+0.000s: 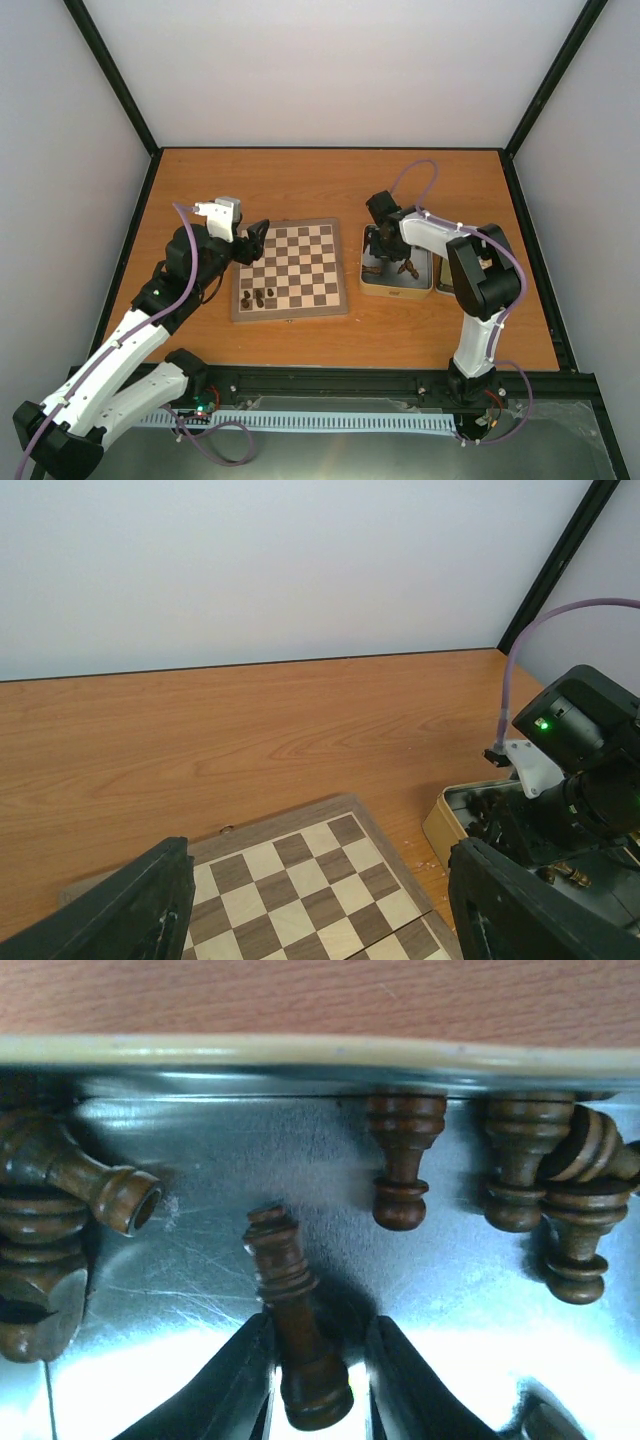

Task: Set up the chess pieces on the board
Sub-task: Pick up the chess piece from the storage box, then place the chess piece on the chessboard.

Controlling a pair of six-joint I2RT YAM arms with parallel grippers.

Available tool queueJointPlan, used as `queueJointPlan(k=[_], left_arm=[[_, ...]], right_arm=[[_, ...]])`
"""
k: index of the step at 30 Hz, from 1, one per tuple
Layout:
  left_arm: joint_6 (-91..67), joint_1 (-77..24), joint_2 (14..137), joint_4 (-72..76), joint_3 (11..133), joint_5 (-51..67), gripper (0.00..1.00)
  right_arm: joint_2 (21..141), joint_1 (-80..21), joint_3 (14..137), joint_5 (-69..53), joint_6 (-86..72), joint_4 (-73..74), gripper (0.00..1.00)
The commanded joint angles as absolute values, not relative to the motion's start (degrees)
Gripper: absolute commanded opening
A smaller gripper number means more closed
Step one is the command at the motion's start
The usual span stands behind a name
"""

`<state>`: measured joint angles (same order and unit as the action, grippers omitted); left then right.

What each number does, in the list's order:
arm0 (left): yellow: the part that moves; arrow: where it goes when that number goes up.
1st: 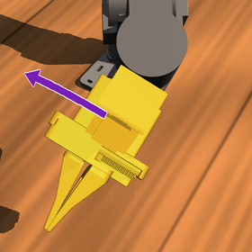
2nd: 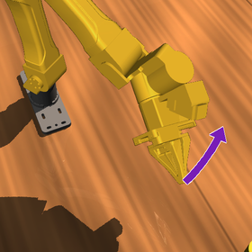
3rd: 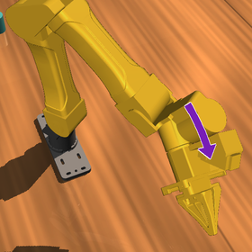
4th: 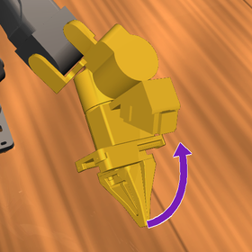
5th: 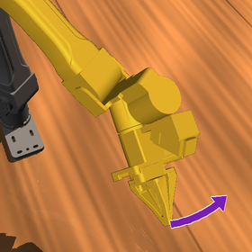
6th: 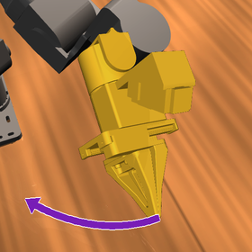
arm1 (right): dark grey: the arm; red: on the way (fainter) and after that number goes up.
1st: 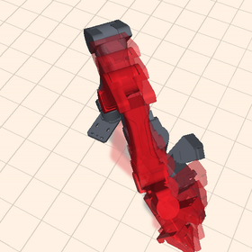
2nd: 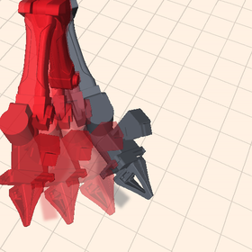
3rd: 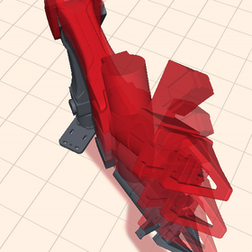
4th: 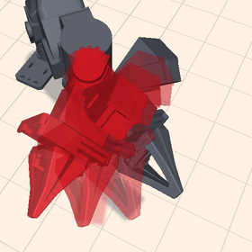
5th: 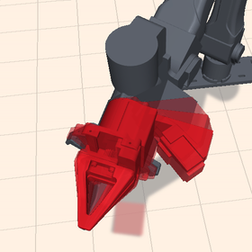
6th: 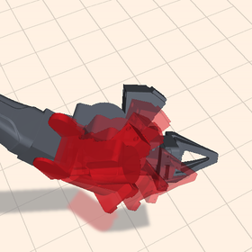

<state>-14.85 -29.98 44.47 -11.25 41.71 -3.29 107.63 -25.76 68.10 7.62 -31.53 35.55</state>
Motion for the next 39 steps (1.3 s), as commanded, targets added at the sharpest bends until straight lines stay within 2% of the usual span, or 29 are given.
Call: queueJointPlan(k=[1,4,12,15,17,20,22,25,30,35,39], left_arm=[[-14.83,-30.41,44.2,-9.8,41.95,-3.68,0.7],[-15.0,-30.39,44.22,-9.63,41.86,-3.57,0.71],[-16.25,-30.41,46.68,-8.6,42.25,1.25,0.75],[-17.94,-30.41,48.74,-9.0,44.17,6.38,0.79],[-19.04,-30.41,50.23,-9.33,45.82,10.25,0.85],[-21.3,-30.41,52.38,-10.27,48.78,14.9,0.99],[-22.92,-30.33,53.69,-10.72,50.6,18.44,1.0],[-25.9,-30.32,56.23,-11.13,52.95,24.85,1.0],[-31.7,-30.32,62.11,-13.07,57.51,37.19,0.99],[-33.69,-30.32,67.46,-17.78,61.25,42.97,0.79],[-33.86,-30.32,69.3,-18.91,60.76,45.6,0.72]], right_arm=[[109.77,-26.02,67.68,8.65,-28.74,38.34,0.2],[108.89,-26.17,67.24,8.42,-28.15,37.23,0.1],[93.81,-27.31,59.9,7.76,-24.39,24.92,0.08],[86.58,-29.23,56.24,1.42,-20.36,18.55,0.08],[82.07,-30.69,54.16,-3.41,-18.26,14.87,0.08],[77.09,-32.13,51.44,-15.47,-15.72,9.37,0.08],[73.84,-32.89,49.47,-25.2,-14.82,4.75,0.07],[70.82,-34.05,47.26,-34.23,-13.4,-0.46,0.07],[70.01,-35.93,48.72,-38.76,-8.93,1.03,0.06],[70.56,-36.85,50.5,-39.58,-6.22,3.36,0.06],[70.95,-36.91,50.63,-39.47,-6.19,2.74,0.06]])
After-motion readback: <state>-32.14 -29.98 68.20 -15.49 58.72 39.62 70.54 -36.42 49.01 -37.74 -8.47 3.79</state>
